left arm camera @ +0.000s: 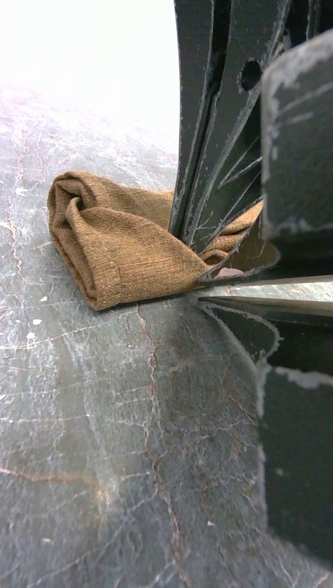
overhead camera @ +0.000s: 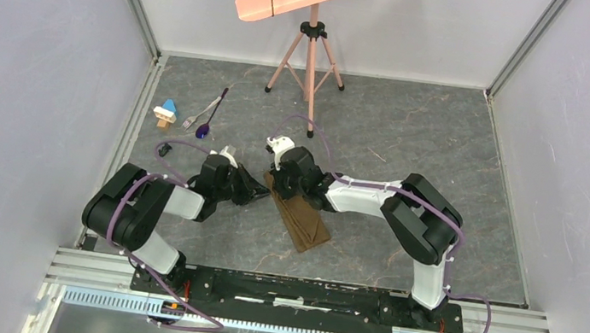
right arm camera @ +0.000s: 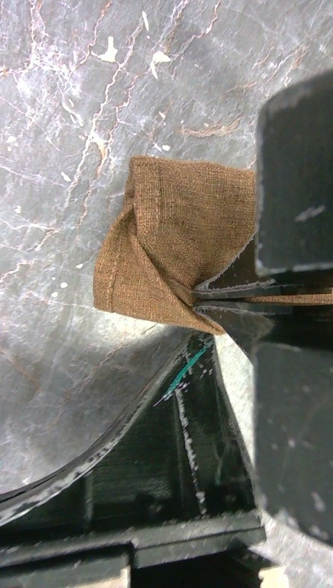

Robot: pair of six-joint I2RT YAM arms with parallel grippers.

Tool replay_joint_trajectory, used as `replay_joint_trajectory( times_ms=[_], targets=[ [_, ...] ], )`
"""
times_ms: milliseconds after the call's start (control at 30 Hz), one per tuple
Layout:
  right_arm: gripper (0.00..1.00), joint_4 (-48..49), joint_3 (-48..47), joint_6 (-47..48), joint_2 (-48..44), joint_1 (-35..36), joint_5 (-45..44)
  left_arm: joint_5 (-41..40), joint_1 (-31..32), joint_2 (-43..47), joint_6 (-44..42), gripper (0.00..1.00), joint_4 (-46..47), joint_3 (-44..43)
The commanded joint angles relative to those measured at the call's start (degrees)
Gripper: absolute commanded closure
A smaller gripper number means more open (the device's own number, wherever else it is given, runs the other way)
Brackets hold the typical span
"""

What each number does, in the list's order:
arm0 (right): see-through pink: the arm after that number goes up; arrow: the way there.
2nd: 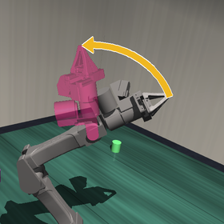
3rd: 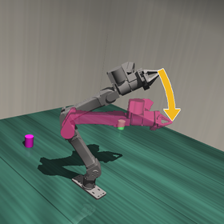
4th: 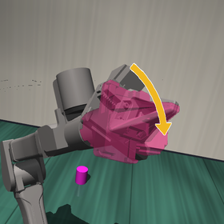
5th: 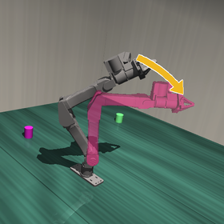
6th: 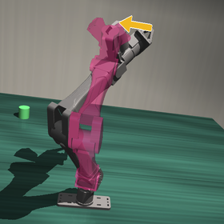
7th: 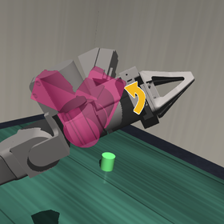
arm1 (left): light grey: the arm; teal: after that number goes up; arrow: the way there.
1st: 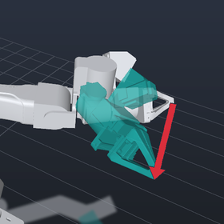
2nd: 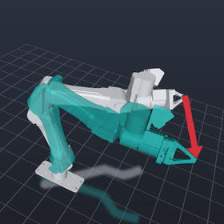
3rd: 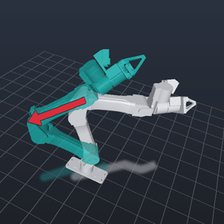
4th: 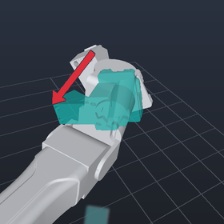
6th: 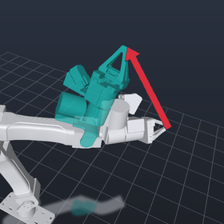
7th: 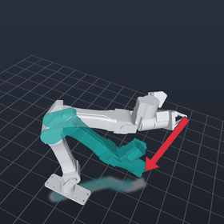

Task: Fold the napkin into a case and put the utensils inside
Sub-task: Grasp the top corner of the smaller rectangle folded napkin from the folded napkin.

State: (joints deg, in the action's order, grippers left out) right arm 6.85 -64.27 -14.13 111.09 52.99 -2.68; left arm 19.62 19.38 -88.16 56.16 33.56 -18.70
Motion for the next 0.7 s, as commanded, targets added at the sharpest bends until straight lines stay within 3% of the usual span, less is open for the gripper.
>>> replay_joint_trajectory(
  times_ms=[0,100,233,367,533,667],
  targets=[
    [0.98,8.18,0.51,-5.72,-1.45,-0.32,0.35,-1.55,0.38,-0.74,1.04,0.83,1.07,1.33],
    [0.99,12.36,1.83,-10.56,-0.4,-0.81,4.66,-1.86,0.5,-1.0,1.47,0.83,2.22,1.65],
    [0.97,10.76,1.68,-10.29,1.07,-0.86,5.74,-1.96,0.81,0.04,1.89,0.83,2.61,2.13],
    [0.79,7.05,3.5,-7.56,-2.31,-1.62,7.12,-2.73,0.33,5.28,-0.12,0.72,-2.19,2.34],
    [0.59,1.04,4.18,-5.09,-7.47,-3.04,8.69,-2.94,-0.93,12.64,-4.06,0.69,-11.28,-0.91],
    [0.56,3.04,6.85,-6.79,-9.21,-5.26,12.22,-2.26,-1.02,13.04,-8.66,0.69,-17.56,-6.79]
  ],
)
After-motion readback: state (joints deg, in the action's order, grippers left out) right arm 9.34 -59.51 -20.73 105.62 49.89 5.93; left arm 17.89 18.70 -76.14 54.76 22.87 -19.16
